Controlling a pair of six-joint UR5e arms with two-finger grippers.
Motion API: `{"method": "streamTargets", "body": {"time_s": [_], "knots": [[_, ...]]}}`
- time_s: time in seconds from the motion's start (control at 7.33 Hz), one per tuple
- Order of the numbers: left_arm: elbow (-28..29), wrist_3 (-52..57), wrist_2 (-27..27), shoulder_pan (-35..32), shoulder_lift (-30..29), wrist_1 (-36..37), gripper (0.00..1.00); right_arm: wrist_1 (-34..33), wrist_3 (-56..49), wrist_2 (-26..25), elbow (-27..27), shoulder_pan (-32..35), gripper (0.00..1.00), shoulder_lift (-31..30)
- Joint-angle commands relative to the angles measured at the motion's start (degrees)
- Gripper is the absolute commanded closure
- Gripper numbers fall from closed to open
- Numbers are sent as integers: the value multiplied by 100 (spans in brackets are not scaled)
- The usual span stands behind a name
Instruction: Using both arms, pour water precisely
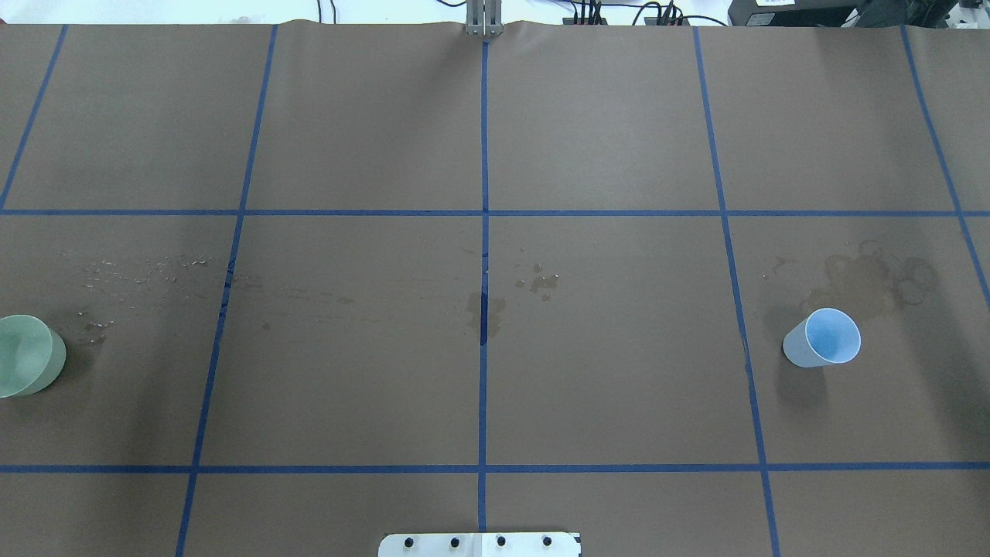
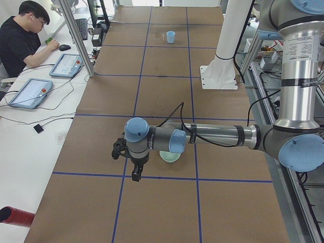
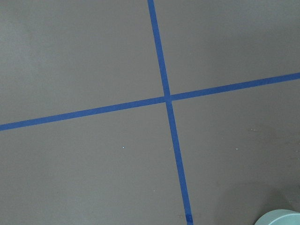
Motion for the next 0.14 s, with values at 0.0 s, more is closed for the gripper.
{"method": "streamTargets", "body": {"time_s": [0.0], "knots": [[-10, 1, 0, 0, -2, 0, 0, 0, -5, -3, 1, 0, 1, -6]]}}
